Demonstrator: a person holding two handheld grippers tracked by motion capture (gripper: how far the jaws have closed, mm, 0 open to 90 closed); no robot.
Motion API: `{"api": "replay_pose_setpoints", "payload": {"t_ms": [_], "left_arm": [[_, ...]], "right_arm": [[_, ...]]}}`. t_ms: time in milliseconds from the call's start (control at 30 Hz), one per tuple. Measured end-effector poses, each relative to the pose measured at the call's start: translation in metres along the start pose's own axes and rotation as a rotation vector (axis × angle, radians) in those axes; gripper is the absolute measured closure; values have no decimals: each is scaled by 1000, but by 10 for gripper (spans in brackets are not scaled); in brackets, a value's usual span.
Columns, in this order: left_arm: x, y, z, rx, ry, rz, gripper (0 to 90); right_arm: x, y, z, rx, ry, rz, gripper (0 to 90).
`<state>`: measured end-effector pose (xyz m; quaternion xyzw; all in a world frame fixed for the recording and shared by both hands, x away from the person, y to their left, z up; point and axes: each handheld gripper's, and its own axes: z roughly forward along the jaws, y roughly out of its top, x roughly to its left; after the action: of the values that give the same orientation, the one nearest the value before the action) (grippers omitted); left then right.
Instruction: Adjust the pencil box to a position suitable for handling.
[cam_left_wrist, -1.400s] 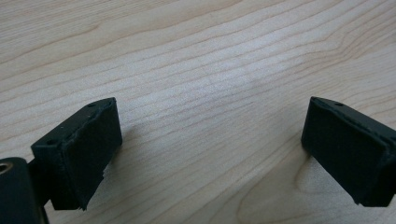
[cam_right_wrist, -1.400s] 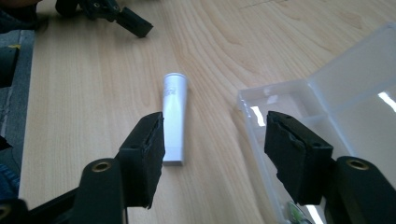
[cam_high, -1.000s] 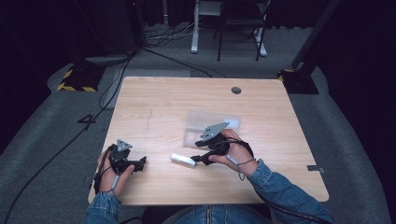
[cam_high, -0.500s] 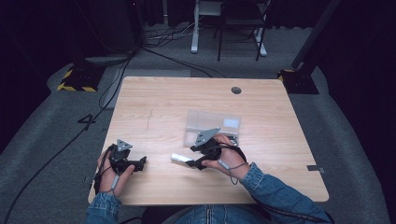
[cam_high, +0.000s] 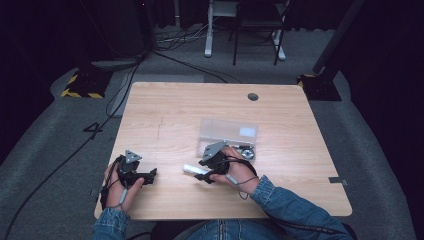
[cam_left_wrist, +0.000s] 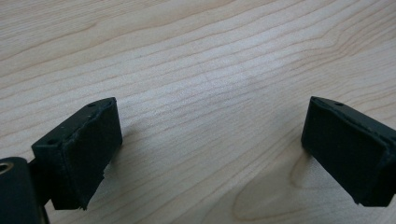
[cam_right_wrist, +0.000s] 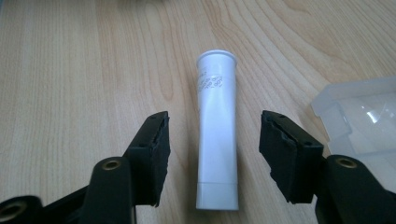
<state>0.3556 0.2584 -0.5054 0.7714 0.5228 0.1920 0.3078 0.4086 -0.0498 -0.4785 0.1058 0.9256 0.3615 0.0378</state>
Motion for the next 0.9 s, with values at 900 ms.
{"api": "replay_pose_setpoints", "payload": {"t_ms": [900], "left_arm": [[0, 1, 1, 3, -7, 2, 41]], "right_arm": [[3, 4, -10, 7, 33, -82, 712]]}}
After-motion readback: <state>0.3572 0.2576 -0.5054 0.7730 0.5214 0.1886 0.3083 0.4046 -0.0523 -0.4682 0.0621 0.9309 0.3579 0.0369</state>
